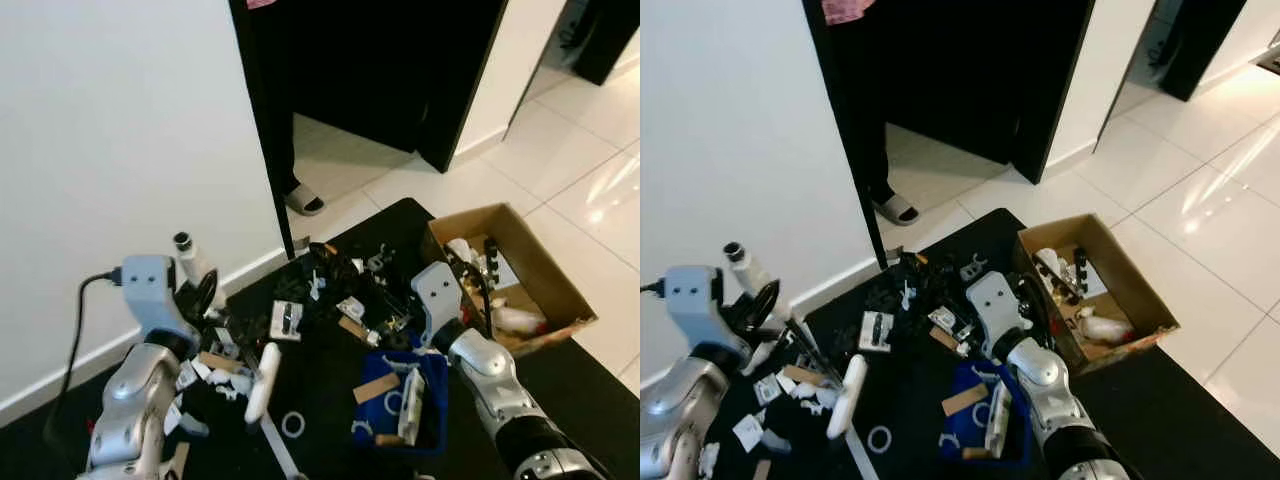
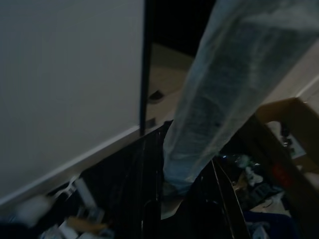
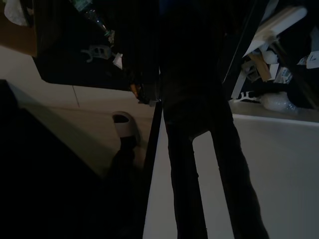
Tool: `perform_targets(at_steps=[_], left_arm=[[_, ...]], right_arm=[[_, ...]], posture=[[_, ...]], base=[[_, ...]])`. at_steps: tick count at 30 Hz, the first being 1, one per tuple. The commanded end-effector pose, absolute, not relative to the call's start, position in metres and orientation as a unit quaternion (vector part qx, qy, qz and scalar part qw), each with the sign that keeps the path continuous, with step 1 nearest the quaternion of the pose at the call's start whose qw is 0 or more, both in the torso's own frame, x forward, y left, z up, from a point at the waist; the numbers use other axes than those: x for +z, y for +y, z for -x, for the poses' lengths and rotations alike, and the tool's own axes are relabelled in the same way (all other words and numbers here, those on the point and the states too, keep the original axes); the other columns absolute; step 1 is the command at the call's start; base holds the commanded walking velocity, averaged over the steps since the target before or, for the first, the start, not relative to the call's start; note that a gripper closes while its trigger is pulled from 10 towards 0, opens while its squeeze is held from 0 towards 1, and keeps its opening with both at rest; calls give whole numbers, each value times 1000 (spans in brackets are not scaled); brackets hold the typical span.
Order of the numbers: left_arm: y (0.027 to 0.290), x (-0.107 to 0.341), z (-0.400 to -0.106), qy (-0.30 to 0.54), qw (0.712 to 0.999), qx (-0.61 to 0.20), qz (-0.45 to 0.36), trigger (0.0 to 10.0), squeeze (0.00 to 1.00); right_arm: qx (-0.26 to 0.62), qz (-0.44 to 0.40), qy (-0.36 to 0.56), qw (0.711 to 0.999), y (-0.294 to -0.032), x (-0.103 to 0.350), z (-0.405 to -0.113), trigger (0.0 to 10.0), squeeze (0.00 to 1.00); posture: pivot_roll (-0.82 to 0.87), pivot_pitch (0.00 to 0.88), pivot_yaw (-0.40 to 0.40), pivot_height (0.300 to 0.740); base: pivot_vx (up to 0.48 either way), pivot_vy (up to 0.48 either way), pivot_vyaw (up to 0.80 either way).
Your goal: Sweep floor
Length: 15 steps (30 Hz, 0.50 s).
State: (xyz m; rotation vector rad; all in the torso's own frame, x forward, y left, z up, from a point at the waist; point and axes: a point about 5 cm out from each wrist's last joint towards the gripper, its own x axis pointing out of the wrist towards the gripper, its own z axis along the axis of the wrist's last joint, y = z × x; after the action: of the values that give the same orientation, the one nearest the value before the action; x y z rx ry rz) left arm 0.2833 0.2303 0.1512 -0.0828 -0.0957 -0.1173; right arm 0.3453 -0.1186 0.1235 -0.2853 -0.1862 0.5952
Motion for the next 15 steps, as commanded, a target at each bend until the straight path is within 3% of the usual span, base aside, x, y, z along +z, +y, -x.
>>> perform_targets(at_steps=[1,7,15], left_arm=[[228,140,-278,-27,997,-57,36,10000,0],[231,112,-274,0,1000,1,25,10000,0],[235,111,-271,2,1000,23,13,10000,0]], right_arm=[[315,108,-48,942,-109,101,-336,10000,0],[367,109,-54,922,-101,102,-330,10000,0],[439,113,-66,889,-94,105,-317,10000,0]], posture=[[93,325,57,740],[83,320,56,740],[84,313,60,740]], base=[[0,0,0],[0,0,0],[0,0,0]])
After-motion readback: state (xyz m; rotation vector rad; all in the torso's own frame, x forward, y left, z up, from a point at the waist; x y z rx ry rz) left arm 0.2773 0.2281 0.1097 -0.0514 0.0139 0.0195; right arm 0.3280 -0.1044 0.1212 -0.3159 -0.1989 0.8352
